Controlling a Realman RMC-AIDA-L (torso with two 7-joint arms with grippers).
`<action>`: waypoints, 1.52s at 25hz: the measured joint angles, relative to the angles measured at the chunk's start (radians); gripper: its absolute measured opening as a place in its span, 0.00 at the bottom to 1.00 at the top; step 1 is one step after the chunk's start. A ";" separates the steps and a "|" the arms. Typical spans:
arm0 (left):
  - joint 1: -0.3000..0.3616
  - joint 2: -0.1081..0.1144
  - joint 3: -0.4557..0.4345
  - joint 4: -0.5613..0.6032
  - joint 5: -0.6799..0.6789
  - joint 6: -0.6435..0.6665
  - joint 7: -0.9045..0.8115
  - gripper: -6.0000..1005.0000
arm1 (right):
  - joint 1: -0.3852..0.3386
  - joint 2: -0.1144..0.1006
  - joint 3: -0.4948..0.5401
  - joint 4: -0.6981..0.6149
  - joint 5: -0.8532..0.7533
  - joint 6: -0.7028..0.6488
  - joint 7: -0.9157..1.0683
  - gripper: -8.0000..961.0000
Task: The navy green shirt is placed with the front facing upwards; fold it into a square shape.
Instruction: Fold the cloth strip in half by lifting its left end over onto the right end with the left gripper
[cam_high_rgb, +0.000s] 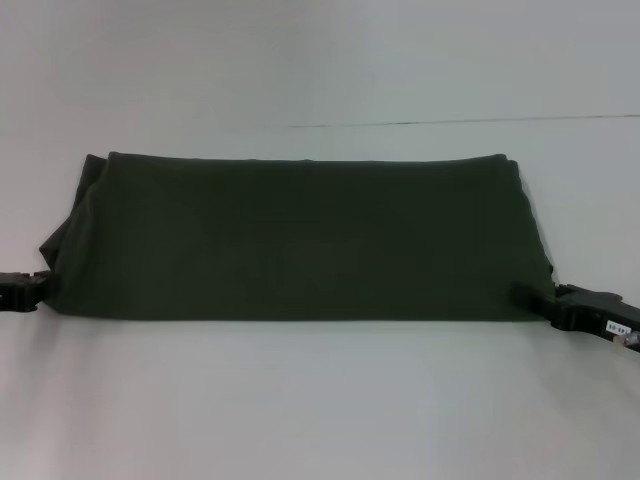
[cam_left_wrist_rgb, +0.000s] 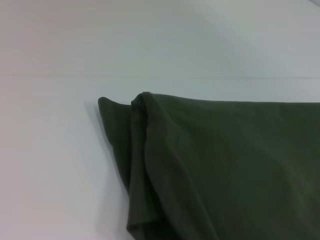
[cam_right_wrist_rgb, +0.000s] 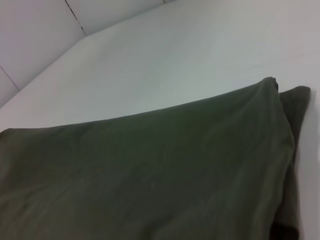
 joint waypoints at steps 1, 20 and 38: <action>0.000 0.000 0.000 0.000 0.000 0.000 0.000 0.04 | 0.000 0.000 0.000 0.000 -0.001 -0.001 0.000 0.65; 0.027 -0.005 -0.016 0.033 -0.003 0.114 0.102 0.04 | -0.048 0.000 0.010 -0.053 0.005 -0.083 -0.017 0.04; 0.031 -0.005 -0.069 0.037 0.023 0.091 0.039 0.16 | -0.040 0.000 0.004 -0.054 0.001 -0.088 -0.021 0.03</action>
